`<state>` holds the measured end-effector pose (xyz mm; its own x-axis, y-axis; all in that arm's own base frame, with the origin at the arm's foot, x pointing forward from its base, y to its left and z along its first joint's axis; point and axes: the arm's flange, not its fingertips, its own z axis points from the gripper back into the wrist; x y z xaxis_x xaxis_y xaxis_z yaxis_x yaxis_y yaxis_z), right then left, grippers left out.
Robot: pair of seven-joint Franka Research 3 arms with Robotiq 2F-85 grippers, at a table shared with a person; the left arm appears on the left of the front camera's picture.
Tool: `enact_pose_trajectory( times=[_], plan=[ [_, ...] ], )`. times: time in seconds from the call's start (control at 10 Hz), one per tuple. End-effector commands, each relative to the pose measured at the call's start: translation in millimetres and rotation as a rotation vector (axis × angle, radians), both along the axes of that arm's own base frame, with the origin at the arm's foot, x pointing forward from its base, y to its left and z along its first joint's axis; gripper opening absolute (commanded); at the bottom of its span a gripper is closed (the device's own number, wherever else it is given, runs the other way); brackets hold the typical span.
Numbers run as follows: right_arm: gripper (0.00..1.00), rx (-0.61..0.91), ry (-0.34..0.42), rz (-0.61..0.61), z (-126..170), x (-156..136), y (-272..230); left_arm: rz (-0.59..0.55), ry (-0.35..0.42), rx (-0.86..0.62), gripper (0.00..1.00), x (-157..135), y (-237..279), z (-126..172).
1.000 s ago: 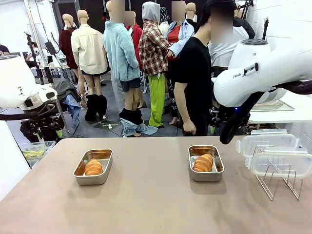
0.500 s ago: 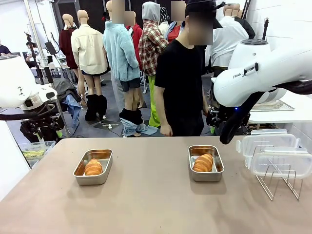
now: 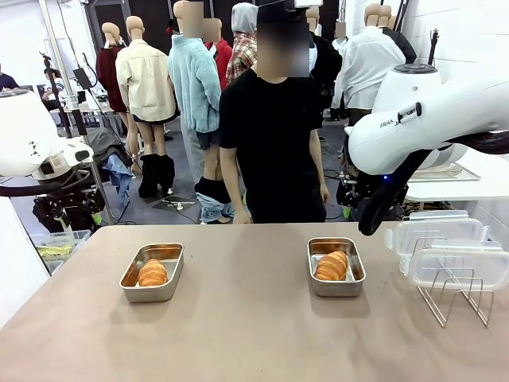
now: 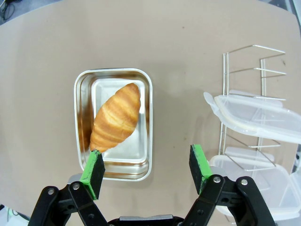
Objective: Place the bread in airtight containers.
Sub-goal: Pick up one Airtight Container lid and hand it to the human.
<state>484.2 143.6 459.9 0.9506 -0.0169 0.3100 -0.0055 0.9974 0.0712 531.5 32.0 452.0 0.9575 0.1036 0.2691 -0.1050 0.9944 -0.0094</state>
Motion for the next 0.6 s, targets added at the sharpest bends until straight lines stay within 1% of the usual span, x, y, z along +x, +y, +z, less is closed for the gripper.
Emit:
enact_pose_trajectory(
  times=[0.0,0.5],
  plan=[
    [0.90,0.009,-0.005,-0.003,-2.5,-1.6,0.1,0.000,0.002,0.000,0.82,-0.5,0.4,0.1],
    [0.90,0.009,-0.005,-0.003,-2.5,-1.6,0.1,0.000,0.002,0.000,0.82,-0.5,0.4,0.1]
  ],
)
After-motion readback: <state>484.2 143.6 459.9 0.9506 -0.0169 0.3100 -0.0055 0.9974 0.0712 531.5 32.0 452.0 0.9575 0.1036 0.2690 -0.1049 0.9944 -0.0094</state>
